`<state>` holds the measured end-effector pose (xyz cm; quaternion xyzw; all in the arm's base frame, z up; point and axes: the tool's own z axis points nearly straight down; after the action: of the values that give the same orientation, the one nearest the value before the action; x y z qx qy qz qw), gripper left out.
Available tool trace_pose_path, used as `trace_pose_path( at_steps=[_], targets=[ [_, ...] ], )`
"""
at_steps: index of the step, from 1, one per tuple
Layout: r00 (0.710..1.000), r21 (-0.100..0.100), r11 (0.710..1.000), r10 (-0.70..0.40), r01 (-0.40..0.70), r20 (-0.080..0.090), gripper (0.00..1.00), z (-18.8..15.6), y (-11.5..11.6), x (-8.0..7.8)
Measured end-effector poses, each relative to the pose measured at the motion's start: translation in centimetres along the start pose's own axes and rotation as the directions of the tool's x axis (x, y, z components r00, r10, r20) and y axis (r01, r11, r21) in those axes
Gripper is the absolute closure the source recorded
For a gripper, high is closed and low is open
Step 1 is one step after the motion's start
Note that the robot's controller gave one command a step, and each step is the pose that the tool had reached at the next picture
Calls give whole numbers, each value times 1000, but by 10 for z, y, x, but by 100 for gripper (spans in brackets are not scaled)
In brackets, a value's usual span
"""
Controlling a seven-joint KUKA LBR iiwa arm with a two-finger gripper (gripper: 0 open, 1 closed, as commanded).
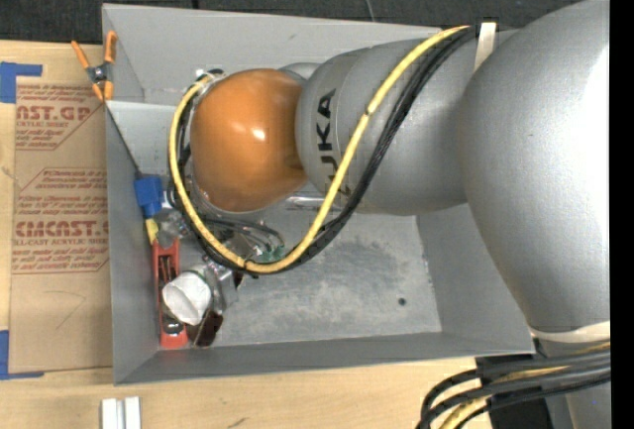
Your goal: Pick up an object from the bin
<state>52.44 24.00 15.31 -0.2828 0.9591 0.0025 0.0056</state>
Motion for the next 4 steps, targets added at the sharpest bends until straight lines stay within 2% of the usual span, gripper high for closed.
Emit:
trace_pose_path(
  at_steps=[1, 2, 3, 4],
  targets=[
    [988, -1, 988, -153, 153, -5, 0, 19, 8, 6],
    [969, -1, 969, -246, 246, 3, 0, 58, 8, -1],
    [861, -2, 861, -509, 509, -1, 100, 82, -1, 9],
    [861, -3, 861, -508, 508, 0, 100, 82, -1, 9]
  ],
)
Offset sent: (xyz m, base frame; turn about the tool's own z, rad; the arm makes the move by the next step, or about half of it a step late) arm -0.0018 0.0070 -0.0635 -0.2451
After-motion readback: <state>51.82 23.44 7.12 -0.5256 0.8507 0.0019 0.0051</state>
